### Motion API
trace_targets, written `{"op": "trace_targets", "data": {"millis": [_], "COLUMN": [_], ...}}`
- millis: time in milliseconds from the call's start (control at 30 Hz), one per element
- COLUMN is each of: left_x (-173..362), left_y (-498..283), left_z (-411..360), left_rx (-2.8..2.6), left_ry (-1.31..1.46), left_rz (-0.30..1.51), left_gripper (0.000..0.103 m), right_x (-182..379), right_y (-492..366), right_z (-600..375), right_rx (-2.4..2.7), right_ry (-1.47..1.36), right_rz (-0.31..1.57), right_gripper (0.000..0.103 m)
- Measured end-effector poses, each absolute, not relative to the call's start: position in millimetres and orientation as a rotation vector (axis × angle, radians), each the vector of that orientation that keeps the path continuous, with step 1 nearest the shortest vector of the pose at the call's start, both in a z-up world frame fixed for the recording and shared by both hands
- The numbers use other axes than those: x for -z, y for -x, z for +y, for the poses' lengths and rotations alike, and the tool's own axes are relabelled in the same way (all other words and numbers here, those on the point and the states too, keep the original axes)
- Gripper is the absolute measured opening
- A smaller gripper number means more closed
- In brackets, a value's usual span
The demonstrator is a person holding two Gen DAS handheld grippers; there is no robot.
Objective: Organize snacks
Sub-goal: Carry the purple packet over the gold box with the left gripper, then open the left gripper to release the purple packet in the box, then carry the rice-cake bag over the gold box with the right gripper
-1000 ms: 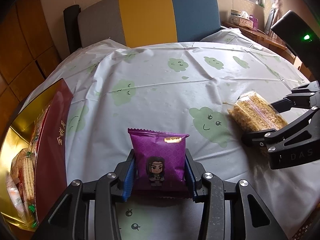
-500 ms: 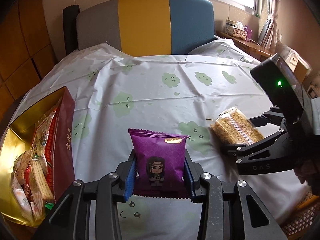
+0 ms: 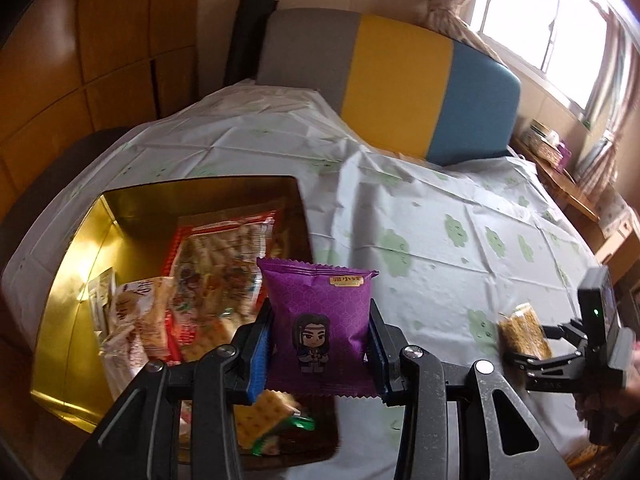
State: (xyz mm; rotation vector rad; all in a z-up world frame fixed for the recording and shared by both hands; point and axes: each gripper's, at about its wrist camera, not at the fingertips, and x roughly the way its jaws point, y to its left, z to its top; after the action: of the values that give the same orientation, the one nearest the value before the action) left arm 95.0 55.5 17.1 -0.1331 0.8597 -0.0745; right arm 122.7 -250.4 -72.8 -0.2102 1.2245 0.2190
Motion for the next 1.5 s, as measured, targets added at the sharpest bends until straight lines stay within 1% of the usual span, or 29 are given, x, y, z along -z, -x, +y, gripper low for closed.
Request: {"op": "trace_targets", "data": {"millis": [200, 367, 533, 600, 633, 1033, 1500], "left_x": [-3.3, -2.2, 6.7, 14.2, 17.2, 28.9, 8.2], "left_y": [-118.9, -129.8, -147.1, -156.4, -159.8, -137.7, -100.0], "left_z": [121.3, 139.7, 137.6, 135.4, 136.3, 128.9, 123.9], "left_rx": [-0.041, -0.07, -0.069, -0.072, -0.079, -0.144, -0.17], "left_ry": [0.269, 0.293, 0.262, 0.246, 0.244, 0.152, 0.13], "left_rz": [0.92, 0.915, 0.933, 0.952, 0.966, 0.95, 0.89], "left_gripper": [0.042, 0.042, 0.044, 0.053, 0.054, 0.054, 0.054], "right_x": [73.4, 73.8, 73.9, 73.9, 73.8, 75.0, 74.2], "right_y": [-122.6, -122.5, -122.7, -122.7, -122.5, -122.5, -116.5], "right_z": [-250.0, -249.8, -249.3, -249.2, -249.2, -247.4, -240.7], "right_rx": [-0.217, -0.217, -0.216, -0.216, -0.216, -0.21, -0.194], "right_ry": [0.214, 0.214, 0.215, 0.215, 0.215, 0.223, 0.24], "right_rz": [1.223, 1.223, 1.223, 1.223, 1.222, 1.219, 1.204], "right_gripper": [0.075, 0.075, 0.076, 0.076, 0.076, 0.076, 0.076]}}
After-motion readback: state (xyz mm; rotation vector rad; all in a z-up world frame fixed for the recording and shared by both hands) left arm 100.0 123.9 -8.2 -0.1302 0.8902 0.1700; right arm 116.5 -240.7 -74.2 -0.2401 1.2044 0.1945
